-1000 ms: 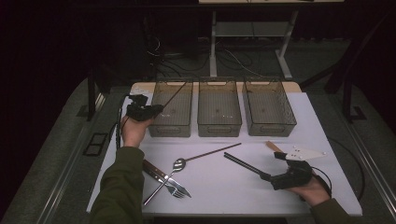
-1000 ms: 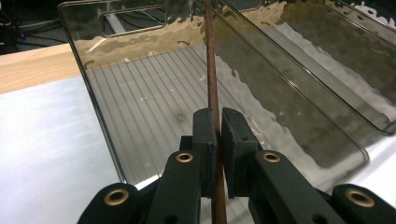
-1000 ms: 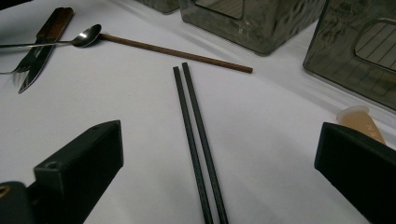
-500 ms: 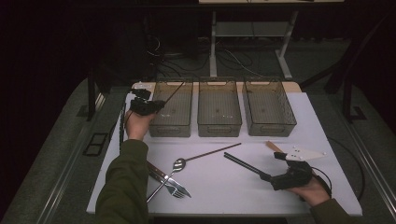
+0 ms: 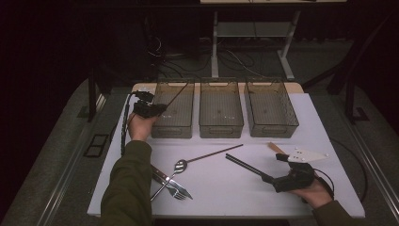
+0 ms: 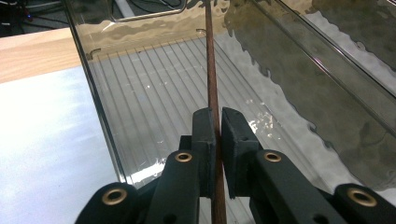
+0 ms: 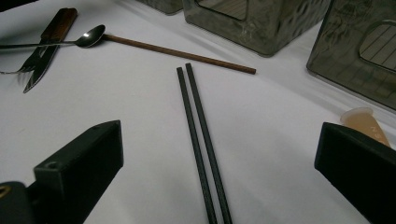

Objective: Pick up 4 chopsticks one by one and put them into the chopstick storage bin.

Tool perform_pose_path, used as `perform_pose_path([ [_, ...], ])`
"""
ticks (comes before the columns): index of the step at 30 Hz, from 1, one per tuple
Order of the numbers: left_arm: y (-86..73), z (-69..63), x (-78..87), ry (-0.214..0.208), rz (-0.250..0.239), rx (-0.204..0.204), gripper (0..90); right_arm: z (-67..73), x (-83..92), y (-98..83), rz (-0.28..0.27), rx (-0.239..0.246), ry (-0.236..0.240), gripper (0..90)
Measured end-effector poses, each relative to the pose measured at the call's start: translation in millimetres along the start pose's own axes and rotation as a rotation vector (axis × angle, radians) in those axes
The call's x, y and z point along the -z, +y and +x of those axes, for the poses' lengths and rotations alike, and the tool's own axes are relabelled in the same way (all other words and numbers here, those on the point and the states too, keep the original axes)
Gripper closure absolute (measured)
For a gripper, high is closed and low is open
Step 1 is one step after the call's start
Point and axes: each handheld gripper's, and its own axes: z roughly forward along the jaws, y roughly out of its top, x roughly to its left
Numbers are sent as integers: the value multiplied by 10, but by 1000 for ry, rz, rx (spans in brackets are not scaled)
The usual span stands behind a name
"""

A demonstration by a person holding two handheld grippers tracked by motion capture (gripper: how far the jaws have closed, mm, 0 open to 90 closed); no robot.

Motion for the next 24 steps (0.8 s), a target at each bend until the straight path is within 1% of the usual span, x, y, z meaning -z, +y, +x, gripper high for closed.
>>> perform_pose_path([
  [2, 5, -8, 12, 4, -18, 5, 772, 0, 0, 0, 0, 1, 0, 12],
  [5, 15, -31, 31, -4, -37, 1, 718, 2, 0, 0, 1, 0, 0, 12],
  [6, 19, -38, 41, -7, -33, -7, 694, 2, -1, 0, 1, 0, 0, 12],
  [8, 18, -55, 59, -11, -41, -18, 657, 4, -1, 0, 2, 0, 0, 12],
  [11, 6, -91, 92, -42, -48, -31, 594, 4, -1, 0, 1, 1, 0, 12],
  [13, -11, -116, 125, -53, -54, -52, 566, 5, -2, 0, 1, 1, 0, 12],
  [15, -26, -138, 151, -68, -60, -48, 545, 6, -3, 0, 1, 2, 0, 12],
  [16, -36, -150, 170, -89, -54, -52, 529, 6, -3, 0, 1, 3, 0, 12],
  [17, -41, -161, 183, -98, -49, -56, 513, 6, -4, 0, 2, 4, 0, 12],
  [19, -59, -192, 228, -116, -50, -77, 501, 6, -6, 1, 2, 4, 1, 12],
  [20, -65, -206, 237, -126, -57, -75, 486, 7, -8, 2, 3, 4, 1, 12],
  [23, -84, -255, 291, -157, -57, -101, 458, 12, -11, 2, 3, 4, 1, 12],
  [24, -92, -276, 310, -159, -58, -110, 449, 13, -11, 3, 4, 5, 1, 12],
])
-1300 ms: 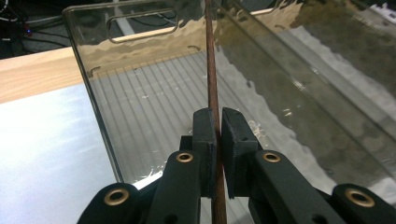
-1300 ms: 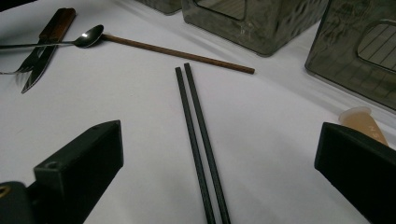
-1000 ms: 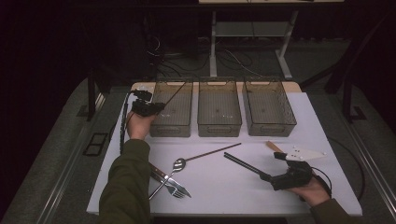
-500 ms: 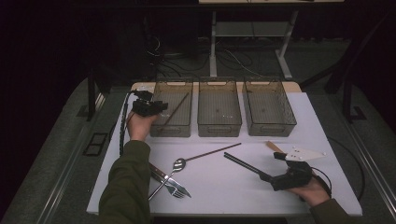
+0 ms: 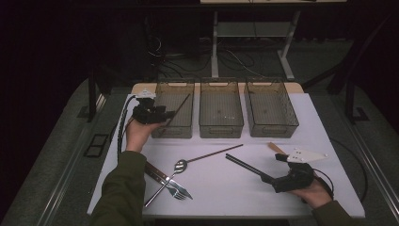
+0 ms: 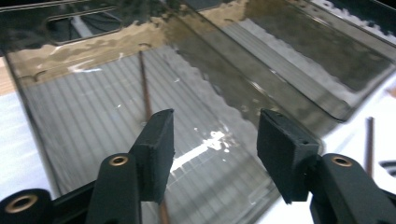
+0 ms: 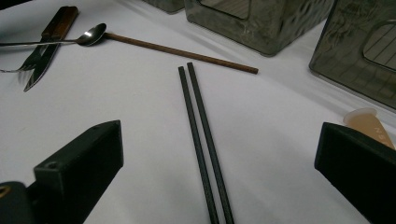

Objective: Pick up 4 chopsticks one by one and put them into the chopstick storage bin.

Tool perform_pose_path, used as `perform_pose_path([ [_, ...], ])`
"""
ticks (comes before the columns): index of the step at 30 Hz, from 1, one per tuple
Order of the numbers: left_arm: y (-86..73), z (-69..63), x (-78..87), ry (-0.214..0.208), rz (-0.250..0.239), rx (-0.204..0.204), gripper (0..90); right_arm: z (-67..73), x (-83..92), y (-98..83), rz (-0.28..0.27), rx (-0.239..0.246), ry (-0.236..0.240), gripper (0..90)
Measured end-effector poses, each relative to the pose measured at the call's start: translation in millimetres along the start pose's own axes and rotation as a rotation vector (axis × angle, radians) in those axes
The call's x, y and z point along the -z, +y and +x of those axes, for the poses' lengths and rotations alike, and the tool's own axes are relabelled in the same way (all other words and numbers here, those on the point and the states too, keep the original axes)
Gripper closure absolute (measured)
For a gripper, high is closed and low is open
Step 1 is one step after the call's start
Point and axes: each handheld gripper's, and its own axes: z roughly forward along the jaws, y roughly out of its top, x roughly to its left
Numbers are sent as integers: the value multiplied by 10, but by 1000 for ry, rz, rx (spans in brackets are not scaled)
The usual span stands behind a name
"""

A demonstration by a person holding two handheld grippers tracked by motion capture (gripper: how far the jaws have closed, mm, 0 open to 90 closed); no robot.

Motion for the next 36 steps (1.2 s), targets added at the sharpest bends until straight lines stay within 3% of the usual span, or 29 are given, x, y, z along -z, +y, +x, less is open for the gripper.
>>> perform_pose_path([
  [9, -42, -235, 100, -90, -20, -44, 404, -2, -3, 0, 0, -1, -3, 12],
  [13, -41, -349, 142, -107, -23, -76, 369, -3, 1, 0, 0, -2, -4, 12],
  [17, -79, -446, 178, -134, -45, -79, 351, -3, 7, -1, -2, -4, -2, 12],
  [28, -241, -696, 199, -153, -26, -152, 304, 3, 24, -3, -6, -5, -2, 12],
  [36, -390, -782, 203, -173, -24, -164, 304, 4, 24, -3, -8, -3, 1, 12],
])
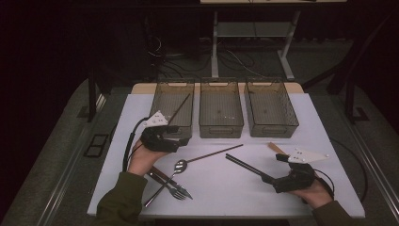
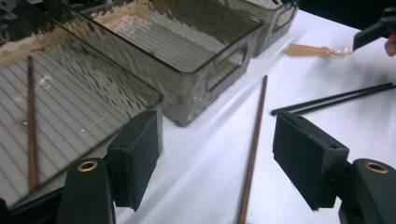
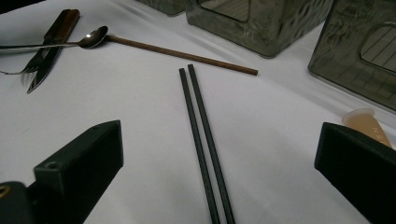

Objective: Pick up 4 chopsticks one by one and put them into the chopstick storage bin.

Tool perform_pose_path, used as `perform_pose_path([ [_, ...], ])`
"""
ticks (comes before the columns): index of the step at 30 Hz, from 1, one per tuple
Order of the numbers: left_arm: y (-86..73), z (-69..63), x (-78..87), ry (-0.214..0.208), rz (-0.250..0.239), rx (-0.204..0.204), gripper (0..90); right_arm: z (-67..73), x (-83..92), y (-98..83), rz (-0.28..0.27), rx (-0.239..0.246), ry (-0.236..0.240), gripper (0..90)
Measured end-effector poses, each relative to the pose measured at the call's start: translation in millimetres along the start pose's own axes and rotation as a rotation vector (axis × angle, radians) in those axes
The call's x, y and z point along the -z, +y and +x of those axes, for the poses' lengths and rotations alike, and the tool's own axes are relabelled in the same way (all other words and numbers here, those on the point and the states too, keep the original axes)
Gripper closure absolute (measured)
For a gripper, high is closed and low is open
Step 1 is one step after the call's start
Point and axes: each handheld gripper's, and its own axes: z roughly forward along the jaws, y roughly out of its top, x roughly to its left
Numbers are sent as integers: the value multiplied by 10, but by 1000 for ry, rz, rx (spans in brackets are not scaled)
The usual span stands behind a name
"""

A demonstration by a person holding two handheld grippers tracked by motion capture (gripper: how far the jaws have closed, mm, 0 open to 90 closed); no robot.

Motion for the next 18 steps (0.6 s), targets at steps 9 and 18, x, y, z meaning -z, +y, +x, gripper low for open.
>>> perform_pose_path([
  [9, -167, -166, -55, -5, 13, -11, 311, -5, 2, 2, -1, -4, 0, 12],
  [18, -225, -268, -184, -49, 11, -2, 400, -6, 16, -3, -2, -6, -9, 12],
])
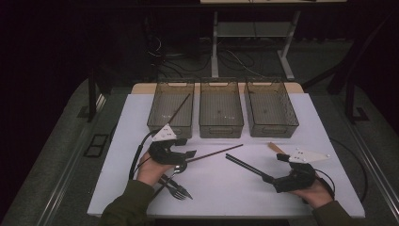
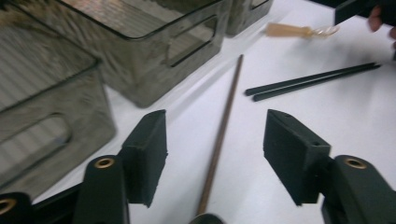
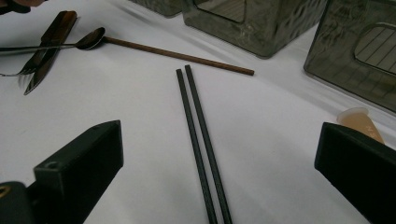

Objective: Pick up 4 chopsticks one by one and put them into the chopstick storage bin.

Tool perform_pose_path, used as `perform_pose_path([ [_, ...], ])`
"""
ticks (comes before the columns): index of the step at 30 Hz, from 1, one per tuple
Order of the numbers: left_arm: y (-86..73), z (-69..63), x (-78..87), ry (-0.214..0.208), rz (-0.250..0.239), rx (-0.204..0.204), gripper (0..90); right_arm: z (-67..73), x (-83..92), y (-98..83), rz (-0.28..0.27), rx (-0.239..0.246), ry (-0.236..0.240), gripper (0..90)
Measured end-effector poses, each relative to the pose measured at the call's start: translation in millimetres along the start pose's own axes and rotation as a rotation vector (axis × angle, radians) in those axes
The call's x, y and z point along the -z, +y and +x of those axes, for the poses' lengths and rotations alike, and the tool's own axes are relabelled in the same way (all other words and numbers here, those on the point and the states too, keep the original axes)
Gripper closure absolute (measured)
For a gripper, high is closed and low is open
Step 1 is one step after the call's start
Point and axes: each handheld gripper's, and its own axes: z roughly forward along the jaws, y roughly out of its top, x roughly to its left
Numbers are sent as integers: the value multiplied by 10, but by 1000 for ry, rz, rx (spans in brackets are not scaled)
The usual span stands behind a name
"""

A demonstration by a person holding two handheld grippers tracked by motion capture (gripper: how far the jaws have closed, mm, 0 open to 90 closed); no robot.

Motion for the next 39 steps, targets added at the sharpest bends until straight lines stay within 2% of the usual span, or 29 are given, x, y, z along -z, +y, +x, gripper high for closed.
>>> perform_pose_path([
  [10, -38, -44, -118, 1, 55, -50, 546, 0, -13, -1, 6, 2, -2, 12],
  [12, -45, -32, -152, -8, 64, -50, 575, 2, -17, 0, 7, 5, -1, 12],
  [18, -56, -2, -222, -7, 114, -93, 671, 1, -13, -1, 6, 5, 1, 12],
  [28, -50, 101, -363, -59, 151, -75, 762, 3, -19, -1, 10, 6, 1, 12],
  [39, -84, 117, -480, -87, 211, -67, 781, 2, -16, -1, 8, 4, 0, 12],
])
